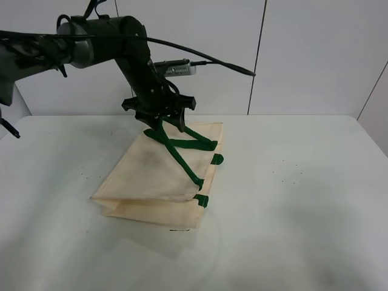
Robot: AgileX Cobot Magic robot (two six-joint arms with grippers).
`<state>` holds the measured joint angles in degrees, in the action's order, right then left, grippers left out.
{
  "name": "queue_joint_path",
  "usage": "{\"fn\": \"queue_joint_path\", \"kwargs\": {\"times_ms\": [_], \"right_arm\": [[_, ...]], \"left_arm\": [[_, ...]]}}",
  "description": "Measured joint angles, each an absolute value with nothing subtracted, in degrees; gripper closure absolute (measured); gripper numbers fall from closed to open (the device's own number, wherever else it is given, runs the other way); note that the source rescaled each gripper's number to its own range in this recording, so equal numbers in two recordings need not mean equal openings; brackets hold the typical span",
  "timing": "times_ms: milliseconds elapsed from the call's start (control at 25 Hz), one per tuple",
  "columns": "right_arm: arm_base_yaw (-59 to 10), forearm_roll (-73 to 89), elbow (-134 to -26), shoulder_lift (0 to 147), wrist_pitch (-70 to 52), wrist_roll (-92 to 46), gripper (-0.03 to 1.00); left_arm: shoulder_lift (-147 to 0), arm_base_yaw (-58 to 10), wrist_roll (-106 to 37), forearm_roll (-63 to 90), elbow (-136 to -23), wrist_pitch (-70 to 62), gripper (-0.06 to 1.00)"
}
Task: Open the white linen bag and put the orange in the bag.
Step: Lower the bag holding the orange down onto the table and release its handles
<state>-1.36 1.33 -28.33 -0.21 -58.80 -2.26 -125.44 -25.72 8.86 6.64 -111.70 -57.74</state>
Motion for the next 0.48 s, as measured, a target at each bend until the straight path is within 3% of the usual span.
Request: {"fn": "queue_joint_path", "kwargs": {"times_ms": [280,480], "right_arm": [[-1.4,1.3,-28.3,-0.2,-58.8,-2.3,-0.03],[-1.4,1.3,-28.3,-0.2,-58.8,-2.3,-0.03]], "left_arm": [[-126.3,-25.7,11.2,-2.0,-111.7,-58.5,0.06],[-126.3,-22.0,12.0,-4.2,-111.7,-62.3,0.06]]}}
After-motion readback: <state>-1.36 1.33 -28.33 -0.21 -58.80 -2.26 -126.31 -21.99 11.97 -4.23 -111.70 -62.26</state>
